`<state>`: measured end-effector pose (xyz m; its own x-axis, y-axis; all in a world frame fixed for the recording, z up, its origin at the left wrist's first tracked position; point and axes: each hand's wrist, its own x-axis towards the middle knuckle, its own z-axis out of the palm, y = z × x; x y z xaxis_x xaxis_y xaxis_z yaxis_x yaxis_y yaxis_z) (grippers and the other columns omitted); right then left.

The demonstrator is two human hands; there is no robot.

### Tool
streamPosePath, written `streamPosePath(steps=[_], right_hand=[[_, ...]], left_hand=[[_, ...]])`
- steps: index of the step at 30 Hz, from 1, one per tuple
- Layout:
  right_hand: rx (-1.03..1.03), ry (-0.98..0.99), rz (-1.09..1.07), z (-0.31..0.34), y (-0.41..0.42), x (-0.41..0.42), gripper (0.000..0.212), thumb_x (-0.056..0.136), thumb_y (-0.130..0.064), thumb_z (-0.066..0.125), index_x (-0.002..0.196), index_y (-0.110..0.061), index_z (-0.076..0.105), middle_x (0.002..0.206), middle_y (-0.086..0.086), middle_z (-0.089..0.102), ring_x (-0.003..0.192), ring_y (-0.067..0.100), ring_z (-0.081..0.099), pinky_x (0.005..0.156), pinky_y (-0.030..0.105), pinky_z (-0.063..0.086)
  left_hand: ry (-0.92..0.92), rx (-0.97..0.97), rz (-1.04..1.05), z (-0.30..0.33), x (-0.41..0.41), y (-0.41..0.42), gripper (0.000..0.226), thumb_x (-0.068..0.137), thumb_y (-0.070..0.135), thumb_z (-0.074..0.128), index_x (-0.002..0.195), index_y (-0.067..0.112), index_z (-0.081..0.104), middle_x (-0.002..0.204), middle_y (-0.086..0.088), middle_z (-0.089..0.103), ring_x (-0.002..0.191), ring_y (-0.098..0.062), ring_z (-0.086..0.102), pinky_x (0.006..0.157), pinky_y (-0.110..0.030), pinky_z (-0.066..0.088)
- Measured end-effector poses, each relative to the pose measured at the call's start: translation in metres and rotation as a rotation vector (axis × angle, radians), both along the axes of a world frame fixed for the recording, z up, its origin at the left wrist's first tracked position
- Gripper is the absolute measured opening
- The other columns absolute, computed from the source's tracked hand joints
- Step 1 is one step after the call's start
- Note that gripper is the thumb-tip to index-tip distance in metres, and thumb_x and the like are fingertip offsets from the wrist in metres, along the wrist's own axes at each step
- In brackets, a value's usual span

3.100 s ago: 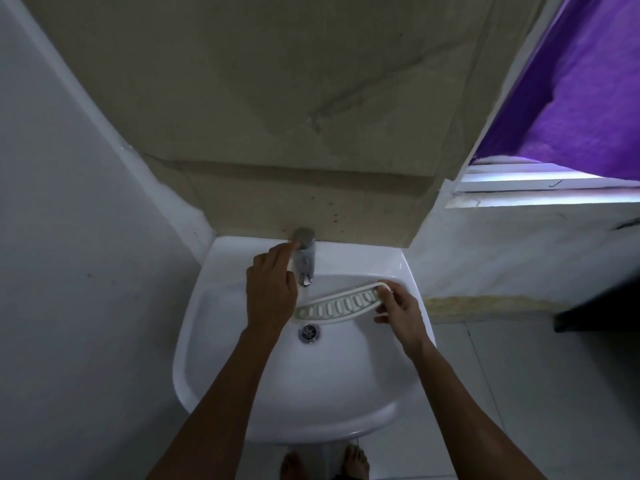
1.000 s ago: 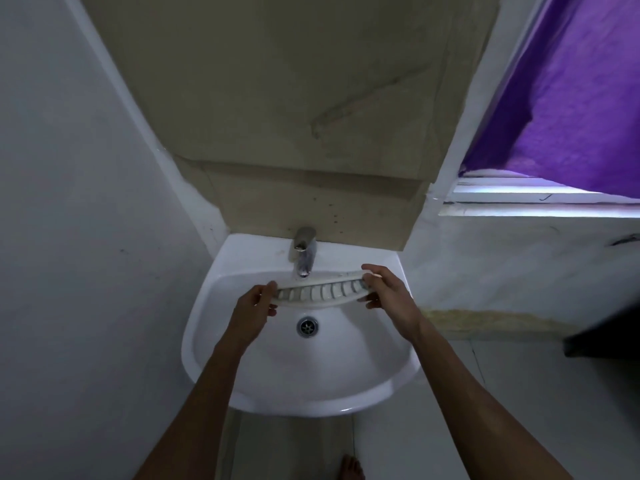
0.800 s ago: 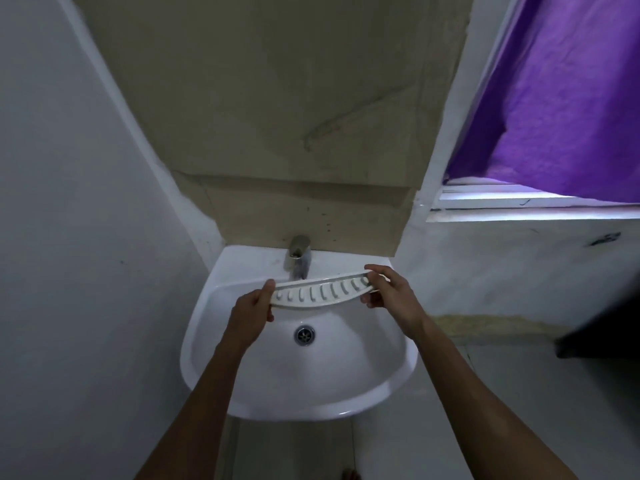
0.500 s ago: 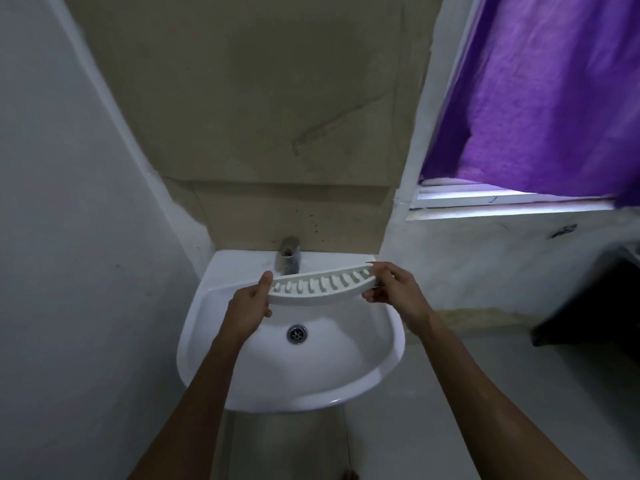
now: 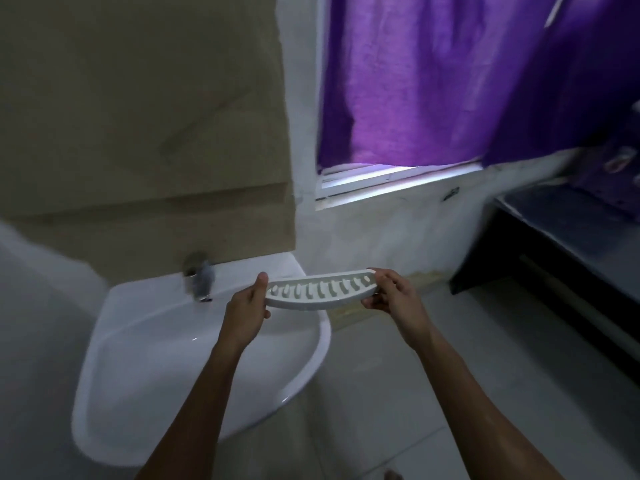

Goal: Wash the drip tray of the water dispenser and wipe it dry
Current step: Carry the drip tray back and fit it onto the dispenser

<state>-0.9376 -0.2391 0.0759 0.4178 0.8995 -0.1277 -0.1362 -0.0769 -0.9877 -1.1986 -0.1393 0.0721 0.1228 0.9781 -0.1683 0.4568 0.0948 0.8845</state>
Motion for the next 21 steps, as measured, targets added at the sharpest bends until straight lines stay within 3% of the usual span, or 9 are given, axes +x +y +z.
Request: streamPosePath(steps=[2, 6, 13, 21], right_hand=[[0.005, 0.010, -0.081, -0.001, -0.009, 0.030, 0.022, 0.102, -0.016, 0.052, 0.102, -0.018, 0.073, 0.083, 0.008, 0.072, 0.060, 0.019, 0.066, 0.065, 0.029, 0.060], [0.015, 0.023, -0.217, -0.004, -0.029, 0.100, 0.024, 0.102, -0.016, 0.051, 0.111, -0.008, 0.071, 0.088, 0.014, 0.071, 0.062, 0.017, 0.066, 0.071, 0.033, 0.062], [0.020, 0.036, -0.414, 0.000, -0.064, 0.236, 0.025, 0.102, -0.012, 0.049, 0.112, -0.002, 0.069, 0.090, 0.017, 0.070, 0.059, 0.016, 0.064, 0.063, 0.027, 0.059], [0.025, 0.029, -0.618, 0.001, -0.098, 0.380, 0.022, 0.101, -0.017, 0.053, 0.109, -0.008, 0.072, 0.087, 0.014, 0.070, 0.061, 0.019, 0.065, 0.061, 0.025, 0.057]], left_hand=[[0.008, 0.006, -0.068, 0.000, 0.037, 0.005, 0.062, 0.096, 0.061, 0.029, 0.104, 0.016, 0.071, 0.091, -0.004, 0.073, 0.066, -0.007, 0.066, 0.056, -0.021, 0.044], [-0.014, 0.001, -0.171, 0.004, 0.122, 0.012, 0.055, 0.097, 0.060, 0.033, 0.095, 0.019, 0.071, 0.073, 0.008, 0.069, 0.059, -0.004, 0.065, 0.050, -0.015, 0.042], [-0.067, 0.025, -0.323, 0.010, 0.287, 0.009, 0.048, 0.097, 0.058, 0.036, 0.089, 0.024, 0.070, 0.070, 0.012, 0.067, 0.055, -0.002, 0.065, 0.043, -0.008, 0.041], [-0.130, -0.023, -0.449, 0.016, 0.458, 0.004, 0.048, 0.093, 0.057, 0.048, 0.075, 0.019, 0.072, 0.068, -0.003, 0.069, 0.065, -0.017, 0.063, 0.067, -0.034, 0.053]])
